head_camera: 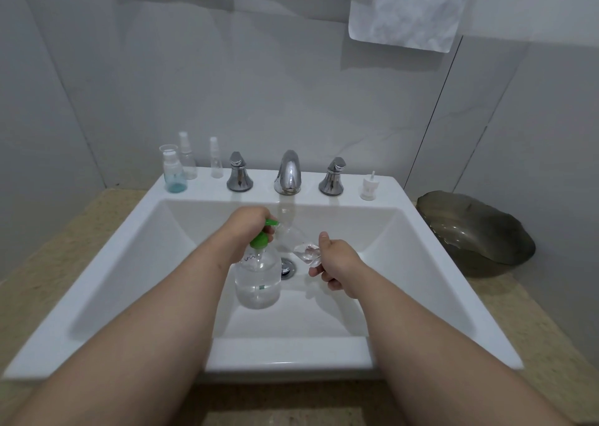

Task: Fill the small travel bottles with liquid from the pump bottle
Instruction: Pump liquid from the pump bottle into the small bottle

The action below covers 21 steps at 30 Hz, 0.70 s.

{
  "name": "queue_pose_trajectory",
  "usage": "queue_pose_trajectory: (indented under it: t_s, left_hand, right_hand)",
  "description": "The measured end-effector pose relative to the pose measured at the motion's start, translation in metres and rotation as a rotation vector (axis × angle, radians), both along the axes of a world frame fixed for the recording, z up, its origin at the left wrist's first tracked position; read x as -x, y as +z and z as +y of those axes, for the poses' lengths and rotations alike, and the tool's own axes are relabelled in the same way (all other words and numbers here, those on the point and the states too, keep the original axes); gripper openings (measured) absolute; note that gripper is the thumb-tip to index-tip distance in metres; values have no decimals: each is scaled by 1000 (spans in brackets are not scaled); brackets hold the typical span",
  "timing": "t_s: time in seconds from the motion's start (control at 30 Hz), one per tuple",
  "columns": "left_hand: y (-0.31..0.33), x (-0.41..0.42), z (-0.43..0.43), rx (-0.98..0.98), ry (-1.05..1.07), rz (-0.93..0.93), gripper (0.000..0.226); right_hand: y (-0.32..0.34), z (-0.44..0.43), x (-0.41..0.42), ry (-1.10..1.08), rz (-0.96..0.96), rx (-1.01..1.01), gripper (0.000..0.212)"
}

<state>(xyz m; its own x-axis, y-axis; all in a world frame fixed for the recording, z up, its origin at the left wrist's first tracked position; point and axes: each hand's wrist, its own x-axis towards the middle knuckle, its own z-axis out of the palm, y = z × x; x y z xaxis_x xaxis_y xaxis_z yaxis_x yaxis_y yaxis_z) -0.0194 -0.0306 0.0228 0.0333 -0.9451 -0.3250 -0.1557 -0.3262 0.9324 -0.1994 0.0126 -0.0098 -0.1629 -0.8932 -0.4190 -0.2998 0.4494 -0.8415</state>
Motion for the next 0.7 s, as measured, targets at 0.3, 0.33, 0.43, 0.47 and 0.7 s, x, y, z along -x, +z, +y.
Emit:
queue_pose_trajectory:
  t_s: [0.3,0.33,0.43,0.47,0.7]
  left_hand:
    - [1,1,-1,22,-12,-27,16]
    - [1,1,-1,30,-17,-35,19]
    - [0,1,-3,57,-21,-90,31]
    - [-1,1,-4,65,-23,-115,35]
    - [-1,1,-2,33,-18,-111,22]
  right_hand:
    - [4,2,-2,5,-24,-3,51]
    - [4,2,-2,8,-25,-6,52]
    - [3,1,-1,20,-11,-17,57]
    - [2,0,-1,24,-6,-20,58]
    - [3,1,-2,70,-12,-55,55]
